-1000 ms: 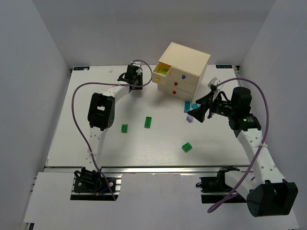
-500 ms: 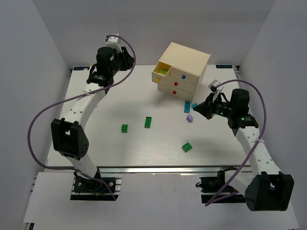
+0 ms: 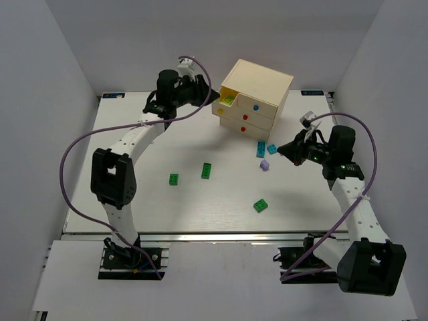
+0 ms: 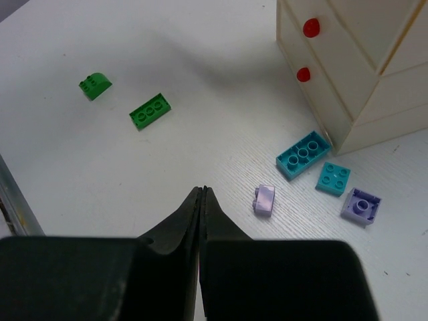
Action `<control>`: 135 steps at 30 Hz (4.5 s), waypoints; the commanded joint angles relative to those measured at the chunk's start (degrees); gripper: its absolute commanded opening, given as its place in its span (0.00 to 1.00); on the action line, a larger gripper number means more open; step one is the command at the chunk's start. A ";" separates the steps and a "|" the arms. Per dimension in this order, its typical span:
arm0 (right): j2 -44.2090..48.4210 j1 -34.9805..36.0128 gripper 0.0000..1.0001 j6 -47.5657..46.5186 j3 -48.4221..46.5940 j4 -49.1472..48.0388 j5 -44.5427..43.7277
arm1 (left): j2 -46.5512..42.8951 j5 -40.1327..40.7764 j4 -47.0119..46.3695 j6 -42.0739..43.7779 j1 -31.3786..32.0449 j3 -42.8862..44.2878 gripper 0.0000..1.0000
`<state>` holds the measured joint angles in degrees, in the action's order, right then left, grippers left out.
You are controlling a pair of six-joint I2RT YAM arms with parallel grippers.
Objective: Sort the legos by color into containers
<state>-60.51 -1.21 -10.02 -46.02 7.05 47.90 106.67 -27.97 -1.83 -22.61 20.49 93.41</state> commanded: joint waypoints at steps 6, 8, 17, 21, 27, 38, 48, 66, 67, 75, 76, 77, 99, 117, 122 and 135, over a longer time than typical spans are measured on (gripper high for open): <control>-0.22 -1.77 0.00 0.18 0.40 -2.48 3.25 | 2.74 -0.34 -0.73 -0.51 2.97 8.28 0.17; -0.31 -1.95 0.00 0.18 0.40 -2.39 3.78 | 3.62 0.10 0.24 0.46 2.98 10.29 0.22; -0.31 -3.18 0.00 0.35 0.40 -2.30 5.27 | 9.95 4.84 7.97 3.80 5.35 17.77 0.43; -0.49 -3.62 0.00 0.35 0.49 -2.39 5.98 | 11.28 7.92 9.29 4.15 5.35 19.79 0.44; -1.19 -4.06 0.00 0.35 0.32 -1.87 7.12 | 12.86 10.65 11.23 4.94 5.35 22.17 0.62; -1.37 -4.32 0.30 -6.83 0.14 1.12 11.42 | 7.25 9.42 8.42 3.10 5.35 22.01 0.61; 2.60 -2.22 0.40 -19.59 0.85 -1.42 8.89 | -23.59 15.56 -1.07 -4.72 4.56 -18.02 0.00; -35.44 16.85 0.81 -18.46 -50.21 13.07 -25.65 | -26.79 8.72 -13.02 -20.80 4.56 -35.22 0.44; -36.68 17.03 0.82 -18.54 -52.74 13.34 -26.45 | -24.95 8.98 -14.25 -20.98 4.56 -34.79 0.45; -45.12 19.32 0.81 -19.77 -60.06 13.78 -31.46 | -16.24 10.65 -17.16 -22.12 4.56 -29.25 0.45; -45.66 19.67 0.81 -19.95 -60.59 14.13 -31.72 | -15.62 10.65 -17.42 -22.21 4.56 -28.90 0.45; -46.10 19.76 0.81 -20.12 -61.37 14.22 -31.90 | -14.23 10.83 -17.60 -22.39 4.56 -28.46 0.45; -46.54 20.11 0.32 -24.69 -53.91 13.25 -32.87 | 3.45 14.17 -15.13 -21.95 5.09 -10.62 0.49; -45.75 20.20 0.27 -25.93 -50.22 15.19 -29.97 | 17.50 14.61 -16.02 -23.79 5.09 6.25 0.52; -45.49 19.93 0.28 -25.58 -49.69 15.01 -29.27 | 18.92 14.43 -16.37 -24.32 5.09 7.32 0.52; -36.44 19.06 0.72 -12.57 -48.20 7.02 -30.23 | 2.77 11.53 -31.30 -23.09 5.61 -14.47 0.64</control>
<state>-101.12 18.37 -28.38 -93.84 14.83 18.33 117.80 -14.85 -26.30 -46.46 25.63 81.43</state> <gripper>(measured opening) 0.712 0.642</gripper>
